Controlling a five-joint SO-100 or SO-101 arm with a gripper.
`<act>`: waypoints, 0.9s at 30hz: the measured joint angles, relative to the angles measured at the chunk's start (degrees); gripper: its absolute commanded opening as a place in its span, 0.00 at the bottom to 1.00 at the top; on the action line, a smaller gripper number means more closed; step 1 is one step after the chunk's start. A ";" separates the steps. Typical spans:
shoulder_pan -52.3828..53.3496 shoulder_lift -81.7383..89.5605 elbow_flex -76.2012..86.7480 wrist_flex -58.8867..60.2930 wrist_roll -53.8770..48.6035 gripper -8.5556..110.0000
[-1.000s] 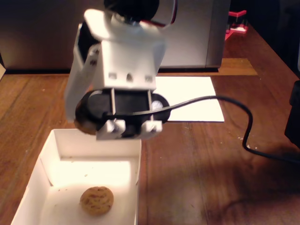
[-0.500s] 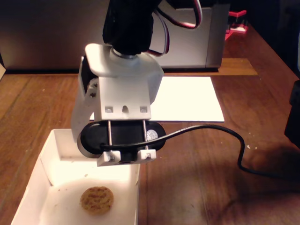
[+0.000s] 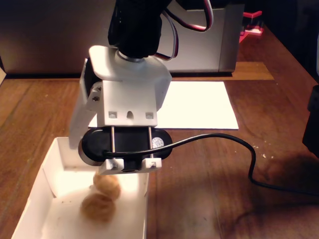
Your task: Grasp a mini cookies block and put it in the white box.
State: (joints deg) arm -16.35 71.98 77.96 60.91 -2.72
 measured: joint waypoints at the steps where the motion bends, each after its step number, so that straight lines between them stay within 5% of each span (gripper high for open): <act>1: 0.00 -0.18 0.00 0.00 0.00 0.39; 5: 0.09 -0.97 0.00 0.00 0.00 0.35; 10: 0.18 -0.97 0.00 0.00 0.00 0.07; 27: 9.05 3.78 0.00 7.03 -2.29 0.07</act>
State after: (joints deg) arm -7.29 75.76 77.96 67.94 -5.01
